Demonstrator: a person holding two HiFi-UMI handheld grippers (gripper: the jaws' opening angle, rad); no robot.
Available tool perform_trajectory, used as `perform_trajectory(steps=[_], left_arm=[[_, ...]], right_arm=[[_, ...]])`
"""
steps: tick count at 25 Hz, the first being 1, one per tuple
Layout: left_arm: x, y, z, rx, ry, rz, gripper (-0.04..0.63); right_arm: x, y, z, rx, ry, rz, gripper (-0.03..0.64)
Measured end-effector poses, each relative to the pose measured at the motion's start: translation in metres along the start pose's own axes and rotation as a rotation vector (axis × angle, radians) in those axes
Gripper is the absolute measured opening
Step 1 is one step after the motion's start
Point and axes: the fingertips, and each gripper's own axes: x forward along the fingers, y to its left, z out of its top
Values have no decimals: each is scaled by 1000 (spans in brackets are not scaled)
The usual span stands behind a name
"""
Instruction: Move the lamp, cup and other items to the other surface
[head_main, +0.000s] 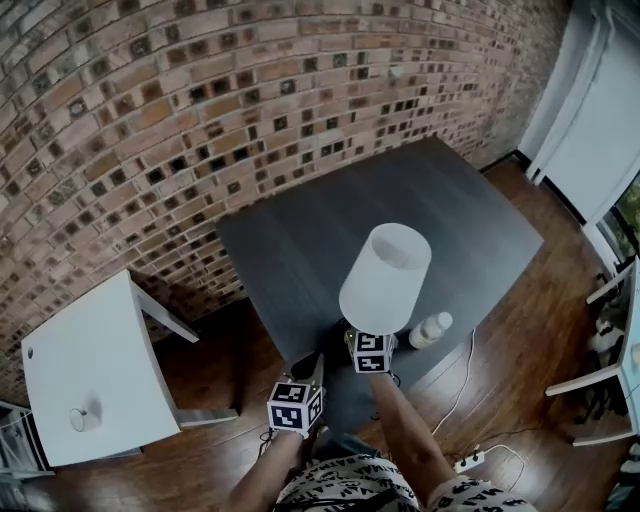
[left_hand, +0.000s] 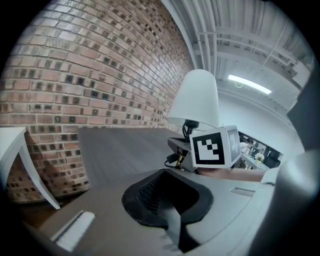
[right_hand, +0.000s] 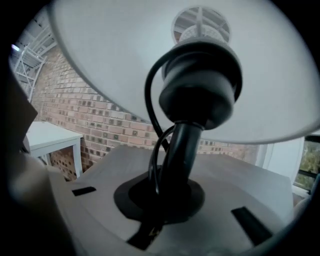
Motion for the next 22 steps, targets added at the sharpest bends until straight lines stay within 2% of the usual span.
perform_trajectory(steps=[7, 11, 16, 22], left_arm=[[-42, 17, 5, -43, -33, 69, 2], [-82, 30, 13, -63, -71, 127, 2], [-150, 49, 8, -78, -108, 205, 2], [-262, 92, -17, -134, -146, 348, 2]], right_arm=[[-18, 53, 26, -31, -31, 93, 14], [-34, 102, 53, -39, -69, 170, 14], [-66, 174, 89, -72, -129, 261, 14], [-122, 300, 134, -118, -191, 427, 14]])
